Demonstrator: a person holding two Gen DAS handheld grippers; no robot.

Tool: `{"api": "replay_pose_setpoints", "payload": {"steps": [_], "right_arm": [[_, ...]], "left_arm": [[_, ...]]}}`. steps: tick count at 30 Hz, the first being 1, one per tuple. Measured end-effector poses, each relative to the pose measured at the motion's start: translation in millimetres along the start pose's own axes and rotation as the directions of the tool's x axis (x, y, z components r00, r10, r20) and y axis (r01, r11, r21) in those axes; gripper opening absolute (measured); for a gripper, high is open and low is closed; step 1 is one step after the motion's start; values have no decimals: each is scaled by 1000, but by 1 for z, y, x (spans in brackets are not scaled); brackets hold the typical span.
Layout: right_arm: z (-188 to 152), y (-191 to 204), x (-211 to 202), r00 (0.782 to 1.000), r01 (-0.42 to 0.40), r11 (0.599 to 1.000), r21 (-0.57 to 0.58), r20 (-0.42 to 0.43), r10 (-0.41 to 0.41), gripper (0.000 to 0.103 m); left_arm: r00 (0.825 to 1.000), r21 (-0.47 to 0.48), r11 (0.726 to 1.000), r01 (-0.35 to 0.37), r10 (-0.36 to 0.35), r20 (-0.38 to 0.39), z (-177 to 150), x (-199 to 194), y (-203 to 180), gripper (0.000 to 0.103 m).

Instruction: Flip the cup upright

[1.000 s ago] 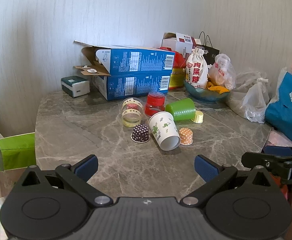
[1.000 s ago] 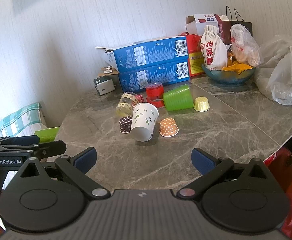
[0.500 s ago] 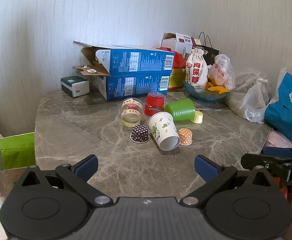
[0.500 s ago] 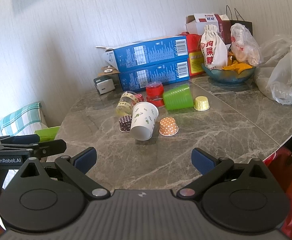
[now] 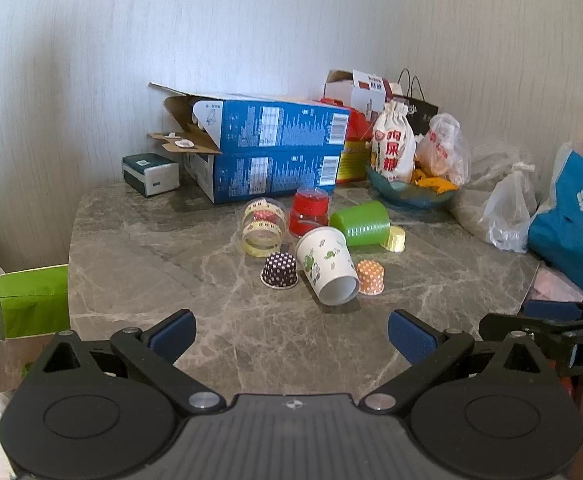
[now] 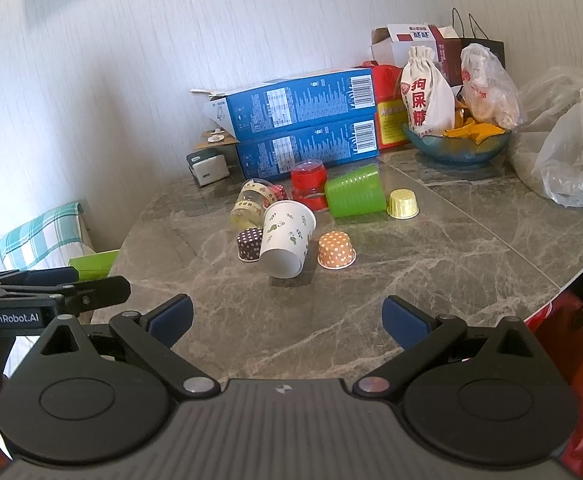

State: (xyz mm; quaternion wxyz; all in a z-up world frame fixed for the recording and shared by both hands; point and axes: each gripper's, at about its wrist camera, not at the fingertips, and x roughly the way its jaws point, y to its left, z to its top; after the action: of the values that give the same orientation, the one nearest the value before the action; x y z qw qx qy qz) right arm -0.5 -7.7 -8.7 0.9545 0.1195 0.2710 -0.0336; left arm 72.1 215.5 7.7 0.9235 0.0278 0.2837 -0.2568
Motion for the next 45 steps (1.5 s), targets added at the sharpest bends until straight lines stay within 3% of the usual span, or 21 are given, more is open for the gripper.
{"api": "replay_pose_setpoints", "payload": {"steps": [7, 14, 18, 23, 27, 31, 38, 41, 45], "right_arm": [[15, 0, 20, 999, -33, 997, -69, 18, 35, 102], [83, 10, 95, 979, -78, 997, 9, -188, 78, 102], [126, 23, 142, 966, -80, 996, 43, -241, 88, 102], [165, 34, 227, 927, -62, 994, 91, -363, 91, 102], [166, 39, 281, 883, -10, 992, 125, -464, 67, 90], [162, 46, 312, 853, 30, 993, 111, -520, 32, 87], [155, 51, 338, 832, 103, 990, 94, -554, -34, 80], [152, 50, 351, 825, 133, 987, 88, -562, -61, 68], [155, 58, 355, 830, 141, 989, 47, -550, -92, 63]], "left_arm": [[999, -55, 998, 35, -33, 27, 3, 9, 23, 103], [999, -64, 997, 44, -44, 0, 14, 33, 44, 103], [995, -49, 995, 90, -91, -27, 20, 46, 52, 103], [994, -53, 993, 106, -108, -36, 22, 54, 67, 103], [998, -29, 998, 61, -61, -19, 24, 53, 80, 103], [998, -53, 997, 62, -61, 10, 23, 48, 98, 103], [998, -102, 993, 63, -64, 0, 14, 47, 118, 103], [998, -116, 991, 64, -64, 2, 8, 42, 123, 103], [998, -168, 984, 57, -57, 5, 0, 34, 135, 103]]}}
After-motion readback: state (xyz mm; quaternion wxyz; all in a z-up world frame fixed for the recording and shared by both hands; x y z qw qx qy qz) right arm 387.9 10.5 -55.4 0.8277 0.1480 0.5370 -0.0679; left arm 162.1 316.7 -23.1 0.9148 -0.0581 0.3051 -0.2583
